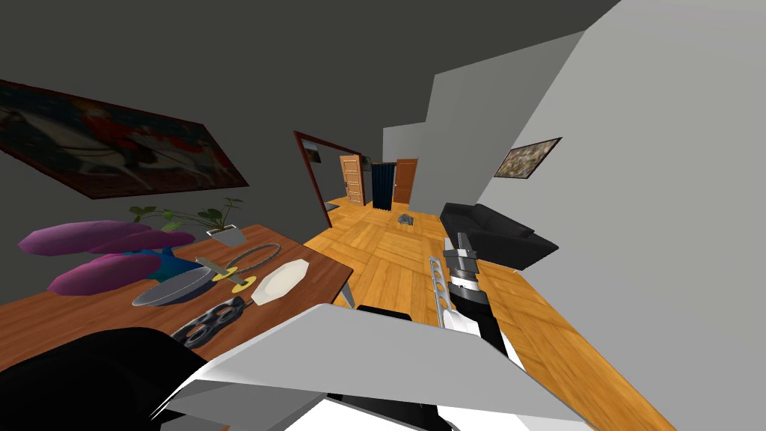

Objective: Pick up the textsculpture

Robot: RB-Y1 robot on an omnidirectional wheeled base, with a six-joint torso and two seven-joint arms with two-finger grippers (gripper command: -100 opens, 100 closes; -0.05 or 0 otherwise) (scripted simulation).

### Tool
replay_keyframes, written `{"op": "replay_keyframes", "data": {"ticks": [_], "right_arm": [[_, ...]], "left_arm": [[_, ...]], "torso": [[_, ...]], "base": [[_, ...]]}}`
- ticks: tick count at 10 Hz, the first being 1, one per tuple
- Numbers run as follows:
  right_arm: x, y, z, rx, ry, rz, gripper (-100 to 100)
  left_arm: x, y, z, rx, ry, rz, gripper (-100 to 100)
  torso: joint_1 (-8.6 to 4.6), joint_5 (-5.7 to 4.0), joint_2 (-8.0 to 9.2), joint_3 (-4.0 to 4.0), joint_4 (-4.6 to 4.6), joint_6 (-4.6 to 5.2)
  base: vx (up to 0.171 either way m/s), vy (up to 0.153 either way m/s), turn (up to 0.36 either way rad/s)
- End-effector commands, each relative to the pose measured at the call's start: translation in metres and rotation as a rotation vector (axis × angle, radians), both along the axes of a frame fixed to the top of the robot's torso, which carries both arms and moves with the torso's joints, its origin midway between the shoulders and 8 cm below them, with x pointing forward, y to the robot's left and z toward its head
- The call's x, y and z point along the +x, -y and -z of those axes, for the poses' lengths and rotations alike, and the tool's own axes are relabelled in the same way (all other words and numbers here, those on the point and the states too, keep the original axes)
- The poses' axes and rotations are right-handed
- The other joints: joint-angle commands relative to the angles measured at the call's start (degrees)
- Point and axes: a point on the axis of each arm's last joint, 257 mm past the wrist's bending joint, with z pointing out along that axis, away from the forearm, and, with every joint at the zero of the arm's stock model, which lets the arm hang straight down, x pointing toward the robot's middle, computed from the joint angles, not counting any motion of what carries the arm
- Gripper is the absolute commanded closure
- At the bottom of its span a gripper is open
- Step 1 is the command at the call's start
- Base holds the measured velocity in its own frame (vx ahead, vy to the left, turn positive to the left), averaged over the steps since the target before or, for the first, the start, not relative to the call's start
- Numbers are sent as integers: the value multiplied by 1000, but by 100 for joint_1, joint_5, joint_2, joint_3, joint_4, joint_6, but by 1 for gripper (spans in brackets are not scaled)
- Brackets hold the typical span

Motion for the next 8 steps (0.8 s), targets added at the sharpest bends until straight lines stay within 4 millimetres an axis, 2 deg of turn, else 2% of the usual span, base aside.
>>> {"op": "replay_keyframes", "data": {"ticks": [1,2,4,5,6,8], "right_arm": [[0,0,0,0,0,0,0],[0,0,0,0,0,0,0],[0,0,0,0,0,0,0],[0,0,0,0,0,0,0],[0,0,0,0,0,0,0],[0,0,0,0,0,0,0]], "left_arm": [[0,0,0,0,0,0,0],[0,5,10,0,1,3,-100],[0,11,22,0,2,5,-100],[-1,11,17,-2,3,3,-100],[-1,11,18,0,2,4,100],[0,11,18,0,3,6,100]], "torso": [[0,0,0,0,0,0],[-5,-2,4,2,1,0],[6,1,2,2,1,0],[10,2,3,2,1,0],[2,0,4,2,1,0],[-4,1,7,4,0,-5]], "base": [[0,0,0],[11,23,8],[13,44,12],[4,22,-2],[0,0,0],[0,0,0]]}}
